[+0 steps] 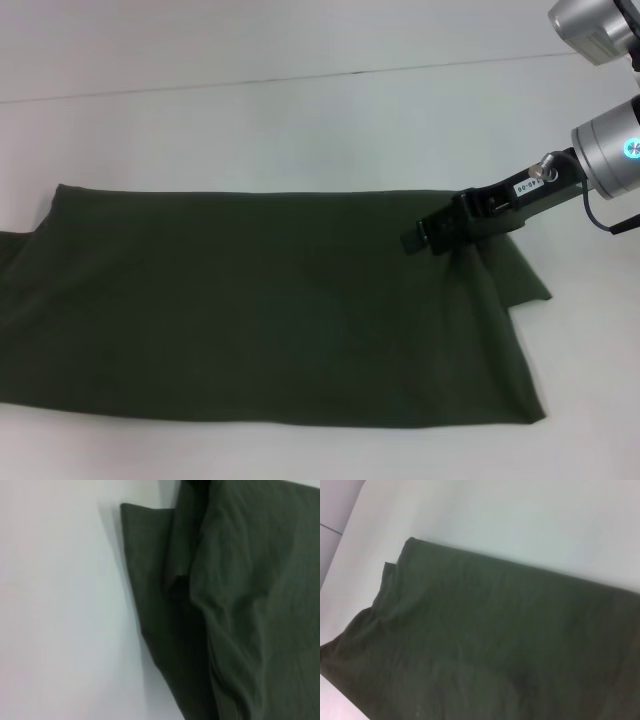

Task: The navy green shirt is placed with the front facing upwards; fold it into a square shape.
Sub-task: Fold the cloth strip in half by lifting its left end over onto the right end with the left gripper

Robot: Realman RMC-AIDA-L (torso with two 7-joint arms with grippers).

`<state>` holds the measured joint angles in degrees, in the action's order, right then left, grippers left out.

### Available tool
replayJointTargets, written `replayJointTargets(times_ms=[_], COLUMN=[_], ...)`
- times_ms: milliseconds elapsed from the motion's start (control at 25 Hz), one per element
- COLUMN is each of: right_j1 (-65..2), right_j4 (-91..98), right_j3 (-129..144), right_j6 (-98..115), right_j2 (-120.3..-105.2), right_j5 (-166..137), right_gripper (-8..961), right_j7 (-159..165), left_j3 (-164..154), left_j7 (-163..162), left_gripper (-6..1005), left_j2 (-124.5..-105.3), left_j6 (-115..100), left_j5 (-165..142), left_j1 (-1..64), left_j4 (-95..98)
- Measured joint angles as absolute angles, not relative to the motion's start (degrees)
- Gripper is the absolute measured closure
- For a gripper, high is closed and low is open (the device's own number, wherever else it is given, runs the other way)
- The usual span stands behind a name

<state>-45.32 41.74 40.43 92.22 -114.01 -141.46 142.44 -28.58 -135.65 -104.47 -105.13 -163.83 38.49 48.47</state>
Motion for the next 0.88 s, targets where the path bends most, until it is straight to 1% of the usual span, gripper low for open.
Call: replayJointTargets(times_ms=[360,880], right_j1=[-45.28,-45.09], right_j4=[41.74,41.74], right_j3=[40.43,40.36], right_j6=[92.14,92.19], right_j2=[-113.88,-113.87], right_j5=[-141.44,-141.48], right_gripper=[377,377], right_j7=[142.72,142.73], left_j3=[-28.8,-28.15], left_j7=[-139.61,-139.97], left_gripper=[1000,1001], left_j2=[-103.42,-103.02], left_j6=[-103.85,-103.67], left_j5=[-163.91,-163.62], left_j1=[35.99,35.78], left_j4=[51.13,51.94])
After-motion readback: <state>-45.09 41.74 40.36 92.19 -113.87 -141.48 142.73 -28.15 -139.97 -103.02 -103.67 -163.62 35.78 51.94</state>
